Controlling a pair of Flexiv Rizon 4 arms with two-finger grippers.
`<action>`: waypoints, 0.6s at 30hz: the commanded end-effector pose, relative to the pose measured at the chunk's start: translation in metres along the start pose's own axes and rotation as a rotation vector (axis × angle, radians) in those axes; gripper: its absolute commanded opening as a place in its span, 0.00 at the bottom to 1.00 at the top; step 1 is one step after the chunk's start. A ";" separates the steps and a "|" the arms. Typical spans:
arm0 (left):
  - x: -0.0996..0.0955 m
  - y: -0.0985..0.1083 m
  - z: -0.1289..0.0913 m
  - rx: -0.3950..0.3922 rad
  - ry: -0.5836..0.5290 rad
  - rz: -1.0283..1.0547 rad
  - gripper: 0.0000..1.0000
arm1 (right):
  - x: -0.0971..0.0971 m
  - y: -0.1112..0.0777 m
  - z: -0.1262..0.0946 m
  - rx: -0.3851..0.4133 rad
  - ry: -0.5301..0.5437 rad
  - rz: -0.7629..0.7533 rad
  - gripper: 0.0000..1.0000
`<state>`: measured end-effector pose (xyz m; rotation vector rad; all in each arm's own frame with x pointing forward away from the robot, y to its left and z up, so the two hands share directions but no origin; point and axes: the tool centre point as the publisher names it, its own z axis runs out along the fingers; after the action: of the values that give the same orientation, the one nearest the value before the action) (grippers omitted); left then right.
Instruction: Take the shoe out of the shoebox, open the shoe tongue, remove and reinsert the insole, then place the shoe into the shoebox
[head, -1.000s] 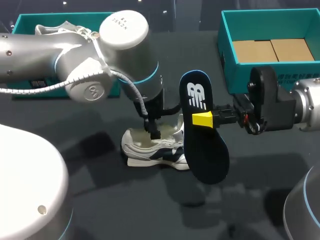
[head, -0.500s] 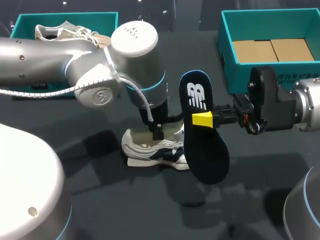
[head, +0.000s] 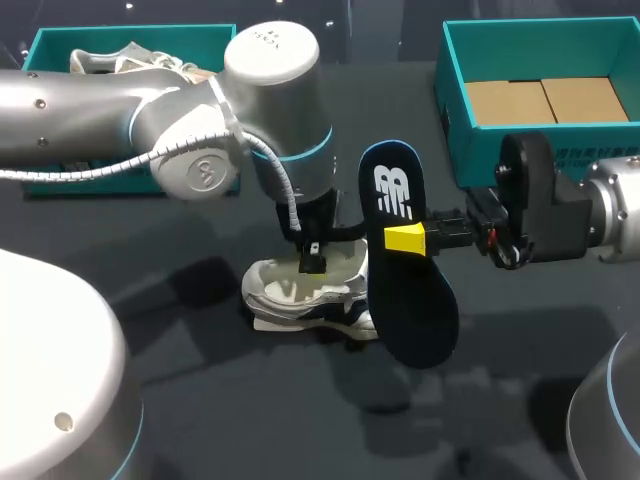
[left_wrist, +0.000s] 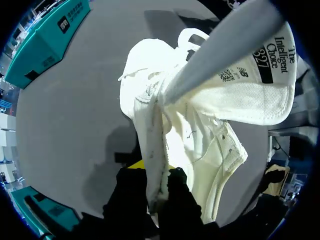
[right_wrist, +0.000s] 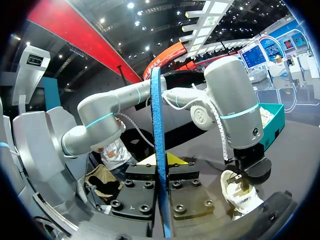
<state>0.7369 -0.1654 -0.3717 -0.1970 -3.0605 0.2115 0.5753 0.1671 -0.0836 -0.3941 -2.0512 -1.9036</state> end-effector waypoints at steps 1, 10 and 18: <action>-0.003 0.002 -0.011 0.003 0.013 0.012 0.00 | 0.001 -0.001 0.001 0.000 -0.004 0.001 0.00; -0.003 0.002 -0.011 0.003 0.013 0.012 0.00 | 0.001 -0.001 0.001 0.000 -0.004 0.001 0.00; -0.005 0.002 -0.025 0.063 0.057 0.104 0.00 | 0.001 -0.001 0.001 0.000 -0.004 0.001 0.00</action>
<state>0.7376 -0.1712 -0.3561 -0.3177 -3.0122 0.2645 0.5754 0.1671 -0.0836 -0.3941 -2.0511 -1.9037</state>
